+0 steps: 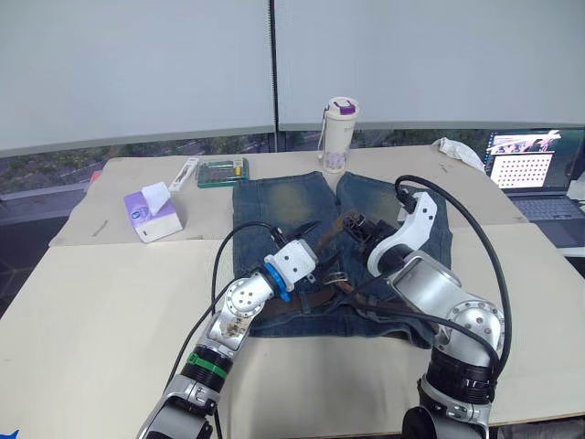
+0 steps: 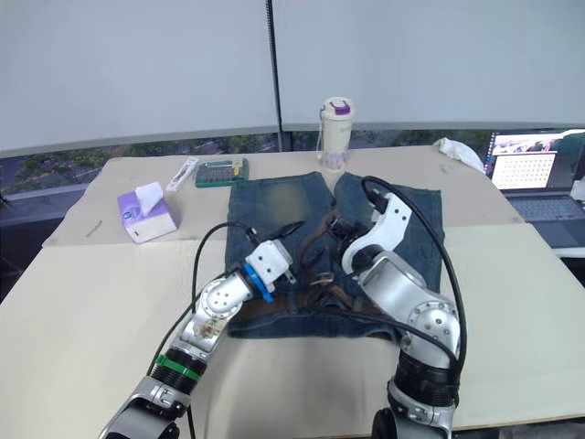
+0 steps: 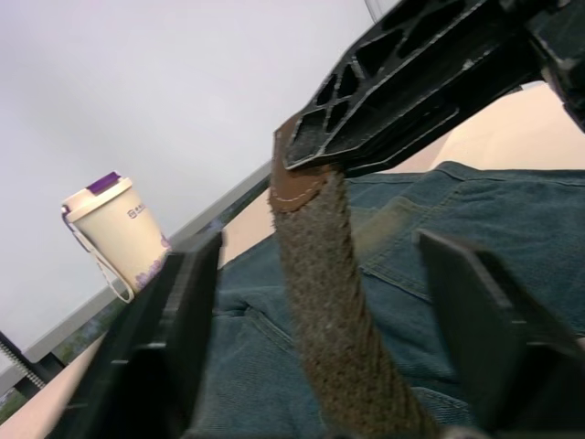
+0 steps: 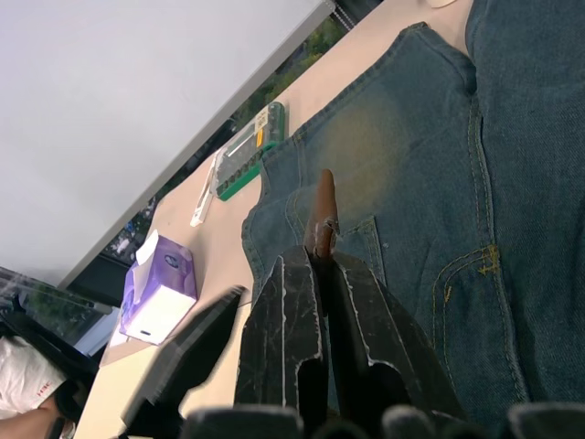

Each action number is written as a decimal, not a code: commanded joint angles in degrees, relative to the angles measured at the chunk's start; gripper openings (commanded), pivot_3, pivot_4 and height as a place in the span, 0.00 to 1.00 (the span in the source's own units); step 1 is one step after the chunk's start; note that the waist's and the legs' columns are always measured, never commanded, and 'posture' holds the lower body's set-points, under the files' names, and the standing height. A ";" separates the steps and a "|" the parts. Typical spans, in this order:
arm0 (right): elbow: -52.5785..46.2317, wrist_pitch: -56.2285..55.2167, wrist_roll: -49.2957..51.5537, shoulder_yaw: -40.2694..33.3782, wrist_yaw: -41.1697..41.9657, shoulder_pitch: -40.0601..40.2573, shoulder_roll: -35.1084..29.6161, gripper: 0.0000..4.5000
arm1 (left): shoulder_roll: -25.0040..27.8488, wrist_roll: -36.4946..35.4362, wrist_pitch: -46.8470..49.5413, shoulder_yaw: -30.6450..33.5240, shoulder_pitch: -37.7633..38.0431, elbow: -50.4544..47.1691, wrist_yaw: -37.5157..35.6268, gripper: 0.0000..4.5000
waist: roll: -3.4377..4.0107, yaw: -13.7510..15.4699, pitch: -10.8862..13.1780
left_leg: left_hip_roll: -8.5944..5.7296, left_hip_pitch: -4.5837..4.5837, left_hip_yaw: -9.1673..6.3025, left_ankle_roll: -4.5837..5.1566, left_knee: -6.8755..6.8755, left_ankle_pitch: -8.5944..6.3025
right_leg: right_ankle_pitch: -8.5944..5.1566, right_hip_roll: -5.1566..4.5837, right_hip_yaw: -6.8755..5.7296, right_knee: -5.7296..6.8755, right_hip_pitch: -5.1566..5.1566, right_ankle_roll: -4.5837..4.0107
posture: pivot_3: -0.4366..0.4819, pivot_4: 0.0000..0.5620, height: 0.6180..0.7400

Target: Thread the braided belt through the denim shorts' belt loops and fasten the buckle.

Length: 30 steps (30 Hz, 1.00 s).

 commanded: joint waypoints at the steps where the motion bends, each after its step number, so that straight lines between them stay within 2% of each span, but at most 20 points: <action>1: -2.02 -2.07 2.04 0.80 0.72 -0.08 -0.80 0.00 | 0.34 -0.60 -0.87 -0.08 -0.47 -0.91 -0.43 0.41 | 0.00 0.01 0.00 | 0.00 0.00 0.00 0.00 0.00 0.00 | 0.00 0.00 0.00 0.00 0.00 0.00 | 0.48 0.27 1.00; 6: -2.04 -2.72 2.43 1.71 1.29 0.04 -1.88 0.00 | -0.13 -1.61 0.67 0.51 -0.18 -0.65 -0.18 0.01 | 0.00 0.03 0.00 | 0.00 0.00 0.00 0.00 0.00 0.00 | 0.00 -0.01 0.00 0.00 0.00 0.00 | 0.48 0.27 1.00; 9: -2.33 -3.55 3.23 2.03 1.99 0.34 -2.35 0.00 | -0.25 -2.48 1.84 0.75 0.16 -0.71 -0.39 0.00 | 0.00 0.01 0.00 | 0.00 0.00 0.00 0.00 0.00 0.00 | 0.00 0.00 0.00 -0.01 0.00 0.00 | 0.48 0.27 1.00; 11: -4.10 -3.82 4.94 2.56 7.60 1.02 -4.37 0.18 | -0.87 -4.78 4.51 1.80 1.22 -1.43 -0.64 0.00 | -0.01 0.01 0.00 | 0.00 0.00 0.00 0.00 0.00 0.00 | 0.00 0.00 0.00 -0.01 0.01 0.00 | 0.48 0.27 1.00; 13: -5.17 -4.26 2.89 3.38 11.27 1.62 -6.99 0.32 | -1.66 -7.28 7.55 3.11 2.13 -2.45 -0.40 0.00 | 0.01 -0.10 0.01 | 0.00 0.00 0.01 0.01 0.00 0.00 | 0.00 0.00 0.00 -0.01 0.03 0.00 | 0.48 0.27 1.00; 15: -6.40 -5.29 -3.66 5.95 17.30 2.95 -12.18 0.48 | -2.73 -11.06 11.04 4.63 3.05 -3.82 -1.11 0.00 | 0.00 -0.09 0.01 | 0.01 0.01 0.01 0.02 0.02 0.00 | -0.01 0.03 -0.03 -0.03 0.03 0.01 | 0.48 0.27 1.00; 17: -7.81 -8.05 -11.35 10.19 27.58 5.76 -18.97 0.61 | -4.67 -17.95 16.39 7.09 4.20 -5.76 -2.58 0.00 | -0.01 0.23 0.02 | 0.00 0.00 0.00 0.02 0.04 0.00 | -0.01 0.03 -0.06 -0.08 0.06 0.02 | 0.48 0.27 1.00; 18: -8.07 -10.14 -14.55 12.20 32.34 7.39 -21.58 0.61 | -5.25 -21.73 19.41 8.10 4.67 -6.79 -4.27 0.00 | -0.02 0.30 0.03 | -0.01 0.00 0.00 0.06 0.08 -0.03 | -0.04 -0.01 -0.15 -0.13 0.16 0.07 | 0.48 0.27 1.00; 22: -5.62 -17.18 -22.65 18.07 44.39 11.69 -24.33 0.61 | -6.09 -34.96 30.30 14.52 3.88 -8.03 -7.94 0.00 | -0.10 -0.23 0.08 | 0.01 0.03 0.01 0.12 0.29 -0.06 | -0.07 0.02 -0.17 -0.17 0.27 0.12 | 0.48 0.27 1.00; 26: -2.40 -21.94 -29.10 21.97 51.69 13.85 -23.79 0.61 | -4.99 -39.66 35.00 16.00 4.87 -10.20 -11.49 0.00 | -0.11 -0.15 0.09 | 0.05 0.08 0.00 0.08 0.31 -0.05 | -0.08 0.09 -0.18 -0.14 0.27 0.12 | 0.48 0.27 1.00; 30: 1.14 -24.12 -33.92 23.95 55.93 15.66 -23.74 0.61 | -4.00 -40.66 36.07 17.02 6.51 -11.02 -12.23 0.00 | -0.12 0.36 0.09 | 0.00 0.07 -0.02 0.03 0.32 -0.02 | -0.07 0.01 -0.14 -0.18 0.28 0.11 | 0.48 0.27 1.00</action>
